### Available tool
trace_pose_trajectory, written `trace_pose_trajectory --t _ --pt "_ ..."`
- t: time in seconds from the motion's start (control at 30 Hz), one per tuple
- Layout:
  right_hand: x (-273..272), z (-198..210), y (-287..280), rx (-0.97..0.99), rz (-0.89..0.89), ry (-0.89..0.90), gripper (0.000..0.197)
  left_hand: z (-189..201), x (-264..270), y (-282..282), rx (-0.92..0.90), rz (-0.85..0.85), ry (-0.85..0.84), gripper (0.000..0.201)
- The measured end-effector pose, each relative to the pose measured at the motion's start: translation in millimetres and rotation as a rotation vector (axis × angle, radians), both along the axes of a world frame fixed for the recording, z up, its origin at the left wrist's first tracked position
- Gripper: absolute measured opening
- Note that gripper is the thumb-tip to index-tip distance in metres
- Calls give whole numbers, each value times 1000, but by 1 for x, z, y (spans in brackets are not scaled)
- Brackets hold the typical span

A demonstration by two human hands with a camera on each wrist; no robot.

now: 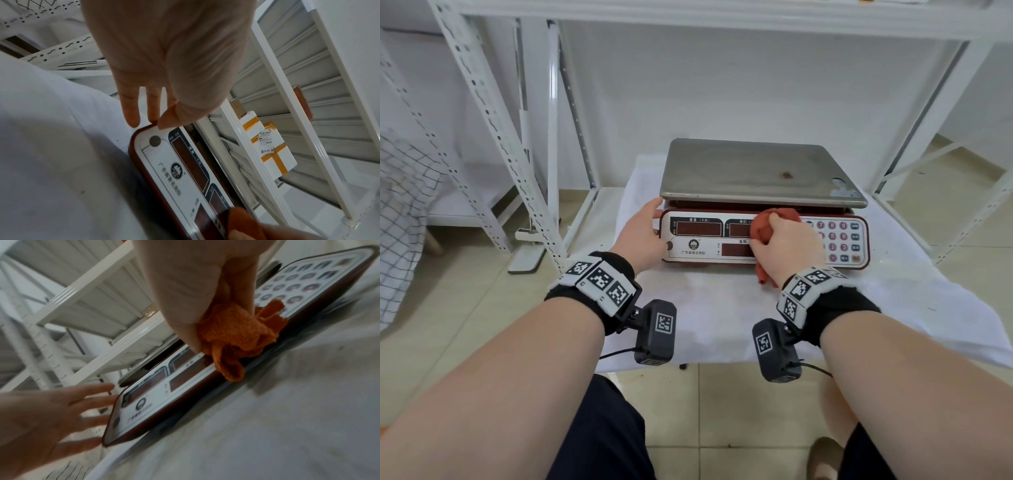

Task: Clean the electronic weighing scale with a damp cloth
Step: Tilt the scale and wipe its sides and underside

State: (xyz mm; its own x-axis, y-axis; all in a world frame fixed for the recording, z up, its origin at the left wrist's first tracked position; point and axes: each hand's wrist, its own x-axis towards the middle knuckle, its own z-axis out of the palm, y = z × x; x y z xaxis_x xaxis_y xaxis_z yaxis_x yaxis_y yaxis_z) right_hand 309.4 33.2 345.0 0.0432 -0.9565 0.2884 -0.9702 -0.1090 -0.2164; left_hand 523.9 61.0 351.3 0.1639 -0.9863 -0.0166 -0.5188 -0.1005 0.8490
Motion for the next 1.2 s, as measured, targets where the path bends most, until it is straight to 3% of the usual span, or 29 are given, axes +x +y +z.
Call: trace_pose_trajectory --t 0.27,0.37,0.53,0.63,0.77,1.0,1.2 --pt "64 2 9 8 416 248 30 4 5 6 23 -67 19 77" --pt "80 0 9 38 543 256 29 5 5 8 9 -81 -20 75" --pt "75 -1 0 212 676 268 48 4 1 7 -44 -71 -151 70" --pt "61 2 -1 219 732 274 50 -2 -3 1 -42 22 -210 63" --pt "29 7 -2 249 696 246 49 1 -18 -8 -119 78 -216 49" --pt "-46 14 -2 258 579 252 46 7 -71 -16 -140 -74 -303 40" --pt "-110 12 -3 292 368 137 45 8 -113 -18 -123 -175 -337 38"
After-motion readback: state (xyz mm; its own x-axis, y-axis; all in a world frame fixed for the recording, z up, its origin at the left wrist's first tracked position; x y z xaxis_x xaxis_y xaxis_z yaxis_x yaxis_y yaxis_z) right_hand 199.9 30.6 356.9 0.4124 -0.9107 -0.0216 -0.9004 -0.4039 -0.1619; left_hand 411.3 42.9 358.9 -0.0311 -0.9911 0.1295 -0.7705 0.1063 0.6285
